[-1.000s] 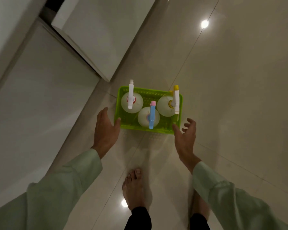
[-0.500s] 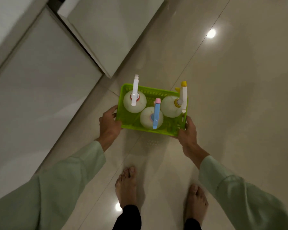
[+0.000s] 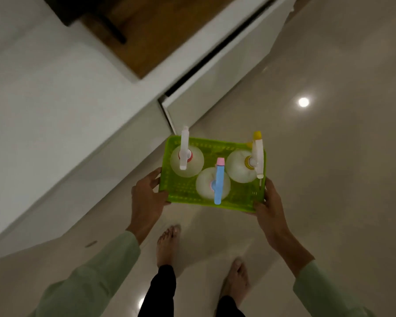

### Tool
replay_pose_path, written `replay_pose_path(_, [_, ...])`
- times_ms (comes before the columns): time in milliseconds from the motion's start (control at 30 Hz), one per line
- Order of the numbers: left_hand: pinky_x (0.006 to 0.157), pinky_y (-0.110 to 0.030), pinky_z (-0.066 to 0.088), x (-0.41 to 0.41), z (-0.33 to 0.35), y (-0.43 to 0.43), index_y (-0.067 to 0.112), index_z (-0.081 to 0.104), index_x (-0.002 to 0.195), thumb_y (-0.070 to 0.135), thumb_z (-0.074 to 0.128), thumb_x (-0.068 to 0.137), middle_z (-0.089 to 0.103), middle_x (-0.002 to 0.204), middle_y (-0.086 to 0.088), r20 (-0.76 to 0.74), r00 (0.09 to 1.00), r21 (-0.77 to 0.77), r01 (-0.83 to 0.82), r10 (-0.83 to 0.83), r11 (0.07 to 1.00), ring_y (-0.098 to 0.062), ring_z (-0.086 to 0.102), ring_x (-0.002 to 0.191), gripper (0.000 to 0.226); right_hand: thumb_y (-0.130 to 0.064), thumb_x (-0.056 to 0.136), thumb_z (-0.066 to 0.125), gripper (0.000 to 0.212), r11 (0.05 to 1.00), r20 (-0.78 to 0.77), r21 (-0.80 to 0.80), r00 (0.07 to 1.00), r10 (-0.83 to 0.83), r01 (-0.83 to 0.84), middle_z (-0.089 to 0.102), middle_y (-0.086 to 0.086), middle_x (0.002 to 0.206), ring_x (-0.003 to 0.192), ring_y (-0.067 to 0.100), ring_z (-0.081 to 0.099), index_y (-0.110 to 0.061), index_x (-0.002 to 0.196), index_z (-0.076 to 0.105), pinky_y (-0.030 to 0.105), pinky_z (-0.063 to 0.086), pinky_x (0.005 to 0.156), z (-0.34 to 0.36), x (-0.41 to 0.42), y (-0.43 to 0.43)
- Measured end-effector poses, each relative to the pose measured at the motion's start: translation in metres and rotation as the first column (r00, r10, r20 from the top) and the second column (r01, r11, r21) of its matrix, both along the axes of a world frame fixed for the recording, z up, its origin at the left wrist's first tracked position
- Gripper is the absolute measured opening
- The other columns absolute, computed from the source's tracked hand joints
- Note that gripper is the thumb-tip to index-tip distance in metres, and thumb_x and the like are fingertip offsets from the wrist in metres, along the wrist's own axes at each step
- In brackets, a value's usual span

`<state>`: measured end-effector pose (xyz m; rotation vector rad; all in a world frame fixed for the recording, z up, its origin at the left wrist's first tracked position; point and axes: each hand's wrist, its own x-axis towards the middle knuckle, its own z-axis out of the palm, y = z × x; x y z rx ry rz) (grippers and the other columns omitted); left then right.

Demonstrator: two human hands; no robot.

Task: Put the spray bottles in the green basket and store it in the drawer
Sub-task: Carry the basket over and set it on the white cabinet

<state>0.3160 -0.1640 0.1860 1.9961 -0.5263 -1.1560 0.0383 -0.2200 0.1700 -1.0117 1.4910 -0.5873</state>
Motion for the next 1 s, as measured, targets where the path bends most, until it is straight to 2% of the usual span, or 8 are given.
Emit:
replay_pose_path(167, [0.057, -0.034, 0.063, 0.013, 0.092, 0.029, 0.018, 0.059, 0.135, -0.02, 0.06, 0.077, 0.073, 0.11, -0.008, 0.02, 0.992, -0.049, -0.125, 0.126, 0.991, -0.023, 0.074, 0.093, 0.069, 0.03, 0.074, 0.032, 0.079, 0.986, 0.012, -0.077, 0.989, 0.148, -0.146, 0.067, 0.015, 0.118, 0.107, 0.036, 0.066, -0.011, 0.138, 0.052, 0.064, 0.059, 0.082, 0.091, 0.021, -0.008])
replay_pose_path(300, [0.056, -0.036, 0.063, 0.036, 0.148, 0.053, 0.014, 0.059, 0.135, -0.021, 0.061, 0.076, 0.075, 0.108, -0.01, 0.056, 0.966, -0.065, -0.249, 0.253, 0.966, -0.019, 0.076, 0.078, 0.068, 0.03, 0.073, 0.032, 0.079, 0.958, 0.026, -0.109, 0.962, 0.271, -0.267, 0.069, 0.015, 0.115, 0.105, 0.036, 0.068, -0.015, 0.134, 0.054, 0.061, 0.061, 0.078, 0.143, 0.055, -0.02])
replay_pose_path(367, [0.056, -0.036, 0.063, 0.055, 0.172, 0.066, 0.014, 0.06, 0.134, -0.02, 0.062, 0.076, 0.075, 0.106, -0.009, 0.068, 0.944, -0.08, -0.318, 0.323, 0.945, -0.018, 0.076, 0.073, 0.067, 0.028, 0.075, 0.031, 0.078, 0.948, 0.048, -0.101, 0.95, 0.308, -0.302, 0.068, 0.016, 0.115, 0.105, 0.037, 0.069, -0.021, 0.131, 0.055, 0.054, 0.064, 0.073, 0.163, 0.083, -0.024])
replay_pose_path(467, [0.054, -0.037, 0.063, 0.087, 0.192, 0.081, 0.012, 0.06, 0.134, -0.021, 0.062, 0.075, 0.075, 0.106, -0.012, 0.078, 0.909, -0.092, -0.402, 0.409, 0.911, -0.025, 0.075, 0.079, 0.067, 0.023, 0.081, 0.034, 0.072, 0.927, 0.074, -0.083, 0.926, 0.371, -0.365, 0.068, 0.014, 0.116, 0.104, 0.033, 0.07, -0.024, 0.131, 0.057, 0.042, 0.065, 0.065, 0.18, 0.132, -0.029])
replay_pose_path(633, [0.053, -0.033, 0.062, 0.154, 0.2, 0.106, 0.012, 0.06, 0.133, -0.018, 0.062, 0.076, 0.075, 0.102, -0.012, 0.08, 0.835, -0.086, -0.538, 0.544, 0.839, -0.029, 0.075, 0.074, 0.064, 0.016, 0.085, 0.037, 0.071, 0.859, 0.046, -0.059, 0.859, 0.511, -0.508, 0.065, 0.009, 0.124, 0.109, 0.027, 0.068, -0.025, 0.14, 0.053, 0.039, 0.065, 0.064, 0.186, 0.227, -0.034])
replay_pose_path(833, [0.056, -0.037, 0.063, 0.23, 0.174, 0.124, 0.011, 0.057, 0.136, -0.017, 0.06, 0.077, 0.075, 0.104, -0.015, 0.054, 0.772, -0.066, -0.63, 0.633, 0.774, -0.028, 0.075, 0.072, 0.065, 0.02, 0.084, 0.034, 0.07, 0.798, 0.0, -0.006, 0.798, 0.603, -0.603, 0.064, 0.021, 0.124, 0.106, 0.035, 0.068, -0.018, 0.141, 0.05, 0.051, 0.064, 0.072, 0.163, 0.337, -0.045])
replay_pose_path(1000, [0.059, -0.042, 0.064, 0.28, 0.145, 0.123, 0.009, 0.056, 0.136, -0.019, 0.057, 0.076, 0.073, 0.11, -0.021, 0.014, 0.741, -0.04, -0.671, 0.672, 0.74, -0.031, 0.075, 0.077, 0.067, 0.019, 0.086, 0.032, 0.066, 0.78, -0.066, 0.035, 0.777, 0.626, -0.625, 0.064, 0.022, 0.122, 0.107, 0.039, 0.068, -0.017, 0.137, 0.053, 0.055, 0.064, 0.076, 0.136, 0.401, -0.054])
